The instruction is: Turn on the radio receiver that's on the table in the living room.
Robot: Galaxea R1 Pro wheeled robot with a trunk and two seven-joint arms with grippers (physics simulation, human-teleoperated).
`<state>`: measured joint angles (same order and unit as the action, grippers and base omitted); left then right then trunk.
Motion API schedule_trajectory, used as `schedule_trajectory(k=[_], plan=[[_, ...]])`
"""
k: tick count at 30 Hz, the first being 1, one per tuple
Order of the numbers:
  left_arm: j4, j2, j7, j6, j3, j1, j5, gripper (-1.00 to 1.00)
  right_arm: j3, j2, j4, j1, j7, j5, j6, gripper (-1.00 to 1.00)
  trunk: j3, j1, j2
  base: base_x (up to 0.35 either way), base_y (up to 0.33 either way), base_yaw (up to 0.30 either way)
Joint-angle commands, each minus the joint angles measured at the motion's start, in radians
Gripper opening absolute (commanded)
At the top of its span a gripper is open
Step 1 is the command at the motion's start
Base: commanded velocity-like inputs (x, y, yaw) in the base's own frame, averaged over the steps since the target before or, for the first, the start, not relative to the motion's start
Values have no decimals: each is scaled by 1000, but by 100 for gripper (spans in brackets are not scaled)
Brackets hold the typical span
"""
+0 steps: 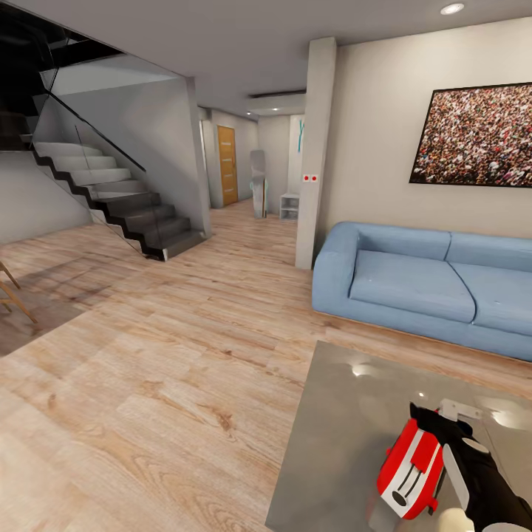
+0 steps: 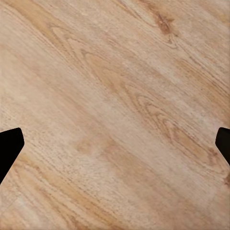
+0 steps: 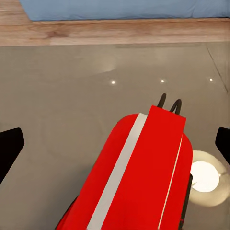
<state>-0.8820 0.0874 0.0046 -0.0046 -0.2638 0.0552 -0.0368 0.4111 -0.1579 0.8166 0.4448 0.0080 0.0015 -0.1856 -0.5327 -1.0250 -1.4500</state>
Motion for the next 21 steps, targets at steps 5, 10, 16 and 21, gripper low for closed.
schedule_trajectory(k=[5, 10, 16, 21], plan=[[0, 0, 0, 0, 0, 0, 0, 100, 0, -3, -17, 0, -3, 1, 1, 100, 0, 0, 0, 0, 0, 0], [0, 0, 0, 0, 0, 0, 0, 100, 0, -10, -40, 0, -44, 0, 29, 100, 0, 0, 0, 0, 0, 0], [0, 0, 0, 0, 0, 0, 0, 100, -2, -11, -82, 0, -50, 0, 68, 100, 0, 0, 0, 0, 0, 0], [0, 0, 0, 0, 0, 0, 0, 100, -2, -12, -113, 0, -51, 0, 73, 100, 0, 0, 0, 0, 0, 0]])
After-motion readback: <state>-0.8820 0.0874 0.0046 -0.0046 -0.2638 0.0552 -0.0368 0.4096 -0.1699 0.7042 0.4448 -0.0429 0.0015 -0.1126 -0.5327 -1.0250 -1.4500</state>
